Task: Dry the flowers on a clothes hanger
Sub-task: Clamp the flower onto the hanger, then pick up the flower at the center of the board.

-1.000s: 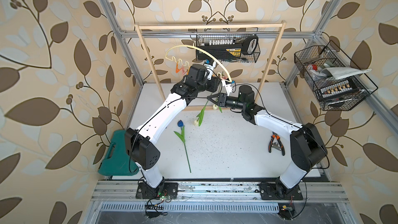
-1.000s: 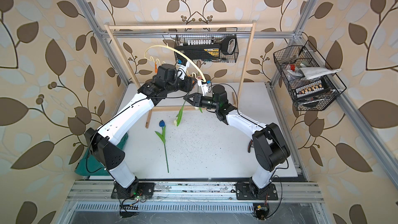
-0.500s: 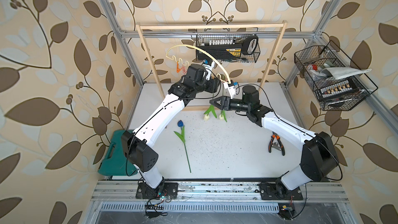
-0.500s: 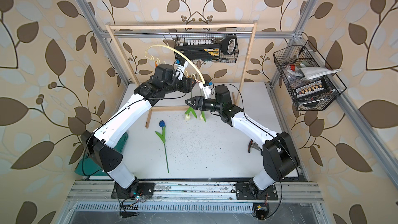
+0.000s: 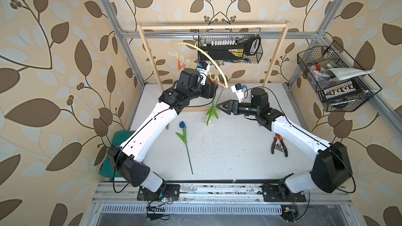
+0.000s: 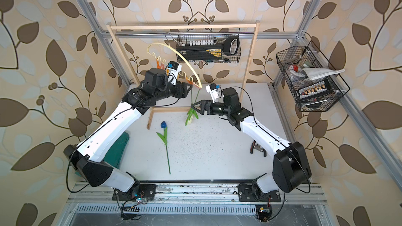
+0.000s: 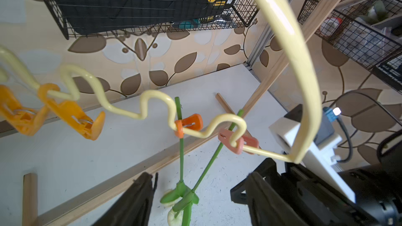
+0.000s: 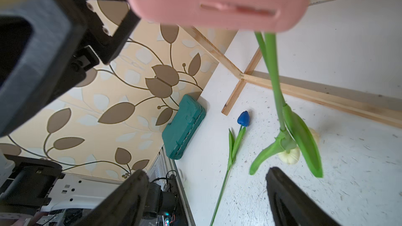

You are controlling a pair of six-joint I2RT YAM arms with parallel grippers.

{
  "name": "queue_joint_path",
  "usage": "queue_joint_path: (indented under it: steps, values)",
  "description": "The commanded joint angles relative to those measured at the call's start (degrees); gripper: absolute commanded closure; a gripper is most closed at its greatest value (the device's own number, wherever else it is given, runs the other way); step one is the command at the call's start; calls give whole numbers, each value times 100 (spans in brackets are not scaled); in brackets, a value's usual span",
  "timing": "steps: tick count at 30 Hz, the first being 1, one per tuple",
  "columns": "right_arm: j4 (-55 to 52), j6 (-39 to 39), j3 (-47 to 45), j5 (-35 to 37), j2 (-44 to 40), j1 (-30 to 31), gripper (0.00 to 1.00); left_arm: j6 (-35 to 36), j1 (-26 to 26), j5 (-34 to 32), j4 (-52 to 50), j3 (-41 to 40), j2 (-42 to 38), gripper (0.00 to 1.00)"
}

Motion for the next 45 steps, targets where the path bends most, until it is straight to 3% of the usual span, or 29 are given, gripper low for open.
queue_joint_path:
  steps: [1,5,9,11,14,18,22,29,35,39,45]
  values:
    - [-847,-355,-113,71,-425,-29,13,-502,607,225,-86,-185,-580,29]
    - [-1525,-606,-367,485,-1058,-31,16,-892,1478,904,-75,-513,-758,28]
    - [-2078,-841,-566,758,-1567,9,19,-1032,1638,918,-140,-738,-862,29]
    - [-2446,-1024,-667,1047,-1771,326,22,-1280,1720,600,-367,-915,-1041,30]
    - [-2952,-1200,-909,2248,-1950,1395,28,-1763,1938,-91,-768,-1430,-1613,29]
    - [-2911,-736,-1222,4339,-1607,3262,35,-2505,2276,-1067,-1547,-2205,-2445,13]
    - [-2706,-281,-905,5682,-344,4319,42,-2850,2783,-707,-1972,-2968,-2950,9]
    - [-2745,-209,968,5927,2140,4679,50,-3153,3430,53,-2308,-3567,-3071,10]
    - [-3256,-393,2622,5687,3782,4649,50,-3134,3545,-68,-2094,-3875,-3647,7]
    - [-3655,-341,3272,5649,4450,4614,52,-3026,3574,24,-2166,-3835,-3581,7]
    - [-3666,-237,3375,5394,4700,4458,61,-2950,3583,172,-2117,-3900,-3441,7]
